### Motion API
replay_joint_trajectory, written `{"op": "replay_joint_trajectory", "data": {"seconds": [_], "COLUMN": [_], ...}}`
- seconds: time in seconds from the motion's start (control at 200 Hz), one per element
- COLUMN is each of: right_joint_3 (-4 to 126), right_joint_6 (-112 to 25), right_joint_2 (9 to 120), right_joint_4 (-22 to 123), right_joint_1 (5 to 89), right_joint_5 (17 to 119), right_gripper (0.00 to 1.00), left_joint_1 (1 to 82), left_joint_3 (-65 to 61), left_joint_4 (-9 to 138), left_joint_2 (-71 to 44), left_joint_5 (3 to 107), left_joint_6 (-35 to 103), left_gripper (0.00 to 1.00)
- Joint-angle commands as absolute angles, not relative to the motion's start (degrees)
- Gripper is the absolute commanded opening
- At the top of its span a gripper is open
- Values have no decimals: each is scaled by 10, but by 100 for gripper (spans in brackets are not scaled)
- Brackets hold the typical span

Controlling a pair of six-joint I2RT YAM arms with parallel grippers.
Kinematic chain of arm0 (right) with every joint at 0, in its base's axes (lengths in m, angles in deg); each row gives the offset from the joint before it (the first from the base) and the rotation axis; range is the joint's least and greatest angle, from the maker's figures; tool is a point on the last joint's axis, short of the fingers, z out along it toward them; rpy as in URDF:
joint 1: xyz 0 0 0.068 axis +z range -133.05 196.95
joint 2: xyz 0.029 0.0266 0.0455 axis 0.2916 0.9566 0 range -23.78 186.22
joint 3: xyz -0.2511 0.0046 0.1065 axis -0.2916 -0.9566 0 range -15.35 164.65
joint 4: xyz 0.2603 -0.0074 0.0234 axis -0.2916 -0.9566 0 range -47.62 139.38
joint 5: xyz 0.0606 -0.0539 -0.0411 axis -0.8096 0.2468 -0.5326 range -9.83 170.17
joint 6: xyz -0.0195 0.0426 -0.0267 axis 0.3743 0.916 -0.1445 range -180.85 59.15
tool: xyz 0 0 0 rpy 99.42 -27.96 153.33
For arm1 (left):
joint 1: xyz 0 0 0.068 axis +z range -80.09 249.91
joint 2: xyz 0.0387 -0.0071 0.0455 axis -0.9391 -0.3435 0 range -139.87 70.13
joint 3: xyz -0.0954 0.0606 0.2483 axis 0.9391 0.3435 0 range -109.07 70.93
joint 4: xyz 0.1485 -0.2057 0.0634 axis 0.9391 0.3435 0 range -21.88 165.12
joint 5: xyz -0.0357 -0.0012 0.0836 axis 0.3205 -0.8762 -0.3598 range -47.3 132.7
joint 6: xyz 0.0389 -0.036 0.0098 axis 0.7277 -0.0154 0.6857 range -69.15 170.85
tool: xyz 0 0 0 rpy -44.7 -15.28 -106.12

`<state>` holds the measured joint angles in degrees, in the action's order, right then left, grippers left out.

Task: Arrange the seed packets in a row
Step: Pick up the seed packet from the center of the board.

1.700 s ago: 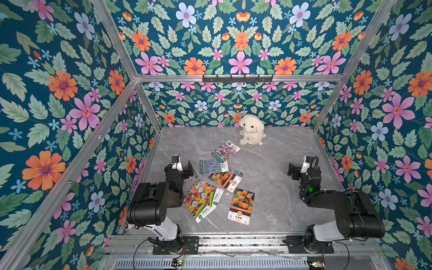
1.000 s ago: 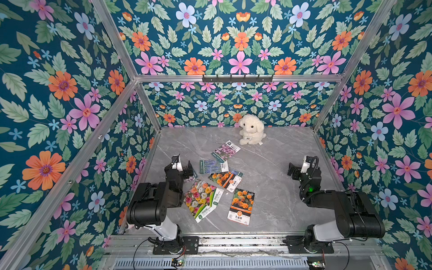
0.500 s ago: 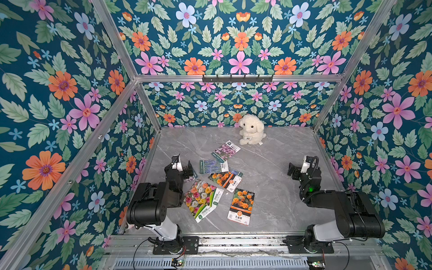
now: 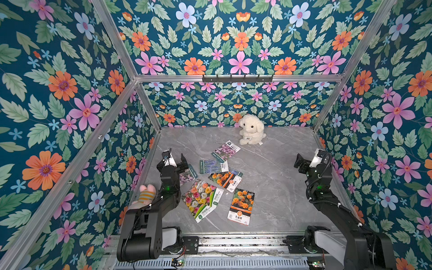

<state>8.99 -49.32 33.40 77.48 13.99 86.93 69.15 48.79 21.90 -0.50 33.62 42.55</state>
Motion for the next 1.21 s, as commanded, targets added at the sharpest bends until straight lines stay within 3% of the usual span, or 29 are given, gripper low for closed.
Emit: {"op": "replay_joint_trajectory", "data": {"seconds": [0.0, 0.17, 0.395, 0.635, 0.905, 1.2], "right_joint_3": [147, 223, 298, 355, 458, 642], "right_joint_6": [-387, -369, -349, -317, -280, -241], "right_joint_2": [288, 262, 322, 433, 611, 840], "right_joint_4": [553, 425, 347, 336, 367, 390], "right_joint_1": [140, 139, 146, 279, 450, 518], "right_joint_5": [918, 835, 693, 693, 718, 680], "right_gripper": [100, 99, 99, 99, 98, 87], "left_joint_1": [693, 693, 692, 691, 692, 692], "left_joint_3": [439, 356, 307, 380, 434, 442], "left_joint_4": [413, 571, 684, 622, 531, 466], "left_joint_2": [33, 57, 55, 39, -24, -82], "left_joint_5": [344, 428, 533, 642, 647, 663], "left_joint_6": [328, 258, 212, 111, 78, 33], "left_gripper": [100, 100, 100, 99, 99, 88]}}
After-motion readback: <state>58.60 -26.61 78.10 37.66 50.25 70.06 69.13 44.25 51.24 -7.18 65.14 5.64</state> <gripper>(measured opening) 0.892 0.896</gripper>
